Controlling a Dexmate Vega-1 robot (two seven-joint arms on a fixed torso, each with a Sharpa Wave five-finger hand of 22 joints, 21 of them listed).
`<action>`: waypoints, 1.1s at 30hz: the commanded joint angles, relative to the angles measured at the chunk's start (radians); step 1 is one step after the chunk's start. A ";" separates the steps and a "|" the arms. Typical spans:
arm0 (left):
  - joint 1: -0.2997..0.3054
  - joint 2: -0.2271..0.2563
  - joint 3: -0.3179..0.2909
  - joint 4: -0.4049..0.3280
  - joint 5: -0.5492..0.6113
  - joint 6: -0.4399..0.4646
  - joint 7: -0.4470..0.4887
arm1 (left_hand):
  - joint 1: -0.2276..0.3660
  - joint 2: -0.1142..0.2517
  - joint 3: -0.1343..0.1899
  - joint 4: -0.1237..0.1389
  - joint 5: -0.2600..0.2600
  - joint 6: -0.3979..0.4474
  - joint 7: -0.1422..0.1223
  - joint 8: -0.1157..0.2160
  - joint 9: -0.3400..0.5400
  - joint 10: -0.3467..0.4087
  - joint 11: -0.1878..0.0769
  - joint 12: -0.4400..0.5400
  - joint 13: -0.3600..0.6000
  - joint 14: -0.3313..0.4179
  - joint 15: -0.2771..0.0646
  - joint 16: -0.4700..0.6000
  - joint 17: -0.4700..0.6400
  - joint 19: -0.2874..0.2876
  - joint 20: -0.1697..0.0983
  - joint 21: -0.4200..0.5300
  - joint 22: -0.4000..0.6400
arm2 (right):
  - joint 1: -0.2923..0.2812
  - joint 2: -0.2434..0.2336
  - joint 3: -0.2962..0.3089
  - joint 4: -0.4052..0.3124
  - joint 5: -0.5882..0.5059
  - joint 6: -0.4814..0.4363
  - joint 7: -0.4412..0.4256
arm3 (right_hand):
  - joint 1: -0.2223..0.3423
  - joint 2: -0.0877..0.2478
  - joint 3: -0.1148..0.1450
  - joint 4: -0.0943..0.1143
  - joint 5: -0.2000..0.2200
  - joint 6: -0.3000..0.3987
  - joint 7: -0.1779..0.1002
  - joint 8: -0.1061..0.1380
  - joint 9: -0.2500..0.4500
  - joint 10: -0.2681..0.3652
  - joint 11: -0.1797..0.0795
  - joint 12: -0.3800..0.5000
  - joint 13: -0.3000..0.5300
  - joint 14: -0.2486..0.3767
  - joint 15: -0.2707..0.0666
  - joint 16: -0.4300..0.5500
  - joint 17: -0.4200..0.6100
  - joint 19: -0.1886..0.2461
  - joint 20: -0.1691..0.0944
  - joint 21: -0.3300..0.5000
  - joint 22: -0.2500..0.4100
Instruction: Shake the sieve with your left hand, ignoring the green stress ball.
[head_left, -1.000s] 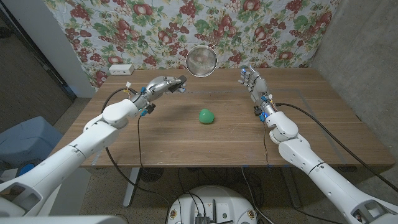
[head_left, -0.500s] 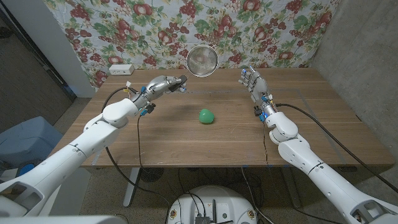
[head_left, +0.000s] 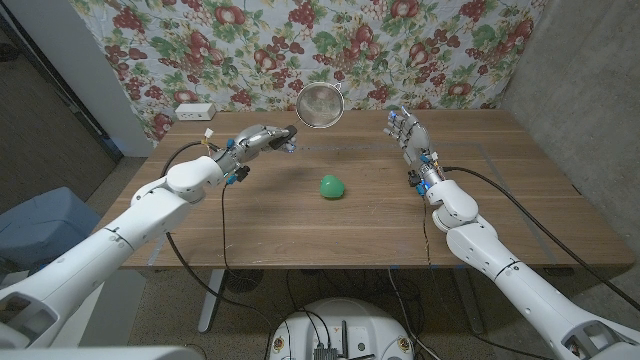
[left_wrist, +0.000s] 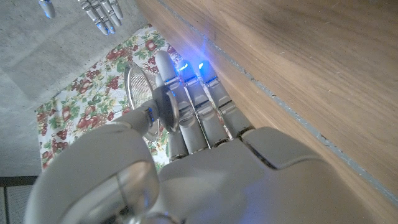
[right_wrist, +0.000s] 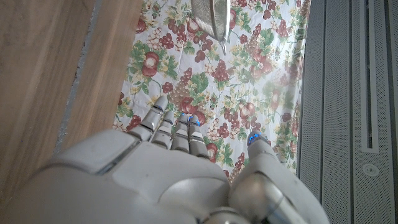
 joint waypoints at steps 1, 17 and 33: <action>-0.033 0.046 -0.005 -0.117 -0.099 0.347 0.069 | 0.047 0.049 0.005 -0.010 0.008 0.010 0.010 0.011 0.003 0.093 -0.079 -0.009 -0.003 0.012 -0.105 0.006 0.002 0.013 -0.035 0.011 -0.001 | 0.006 0.003 -0.004 0.006 -0.001 -0.003 0.001 | -0.008 0.005 0.004 -0.008 0.000 0.004 0.010 0.007 0.001 0.002 0.008 0.005 0.001 0.001 0.009 0.006 -0.002 0.012 0.001 -0.003 0.000; -0.058 0.064 0.013 -0.132 -0.139 0.416 0.078 | 0.053 0.052 0.012 -0.014 0.006 0.007 0.023 0.013 0.001 0.091 -0.072 -0.022 -0.008 0.015 -0.102 0.005 0.000 0.015 -0.034 0.023 -0.005 | 0.005 0.001 -0.003 0.002 0.004 -0.007 0.005 | -0.010 0.007 0.003 -0.013 0.000 0.003 0.011 0.007 0.000 0.002 0.007 0.006 -0.007 -0.001 0.009 0.009 -0.011 0.015 0.001 -0.014 0.000; -0.057 0.066 0.019 -0.121 -0.137 0.380 0.072 | 0.056 0.052 0.015 -0.013 0.004 0.005 0.025 0.015 0.000 0.097 -0.071 -0.026 -0.006 0.017 -0.101 0.004 -0.001 0.014 -0.036 0.031 -0.008 | 0.010 0.000 -0.007 0.011 0.001 -0.004 0.014 | -0.014 0.010 0.002 -0.017 -0.001 0.003 0.010 0.008 0.000 0.001 0.006 0.006 -0.014 -0.002 0.011 0.011 -0.020 0.019 0.001 -0.025 0.000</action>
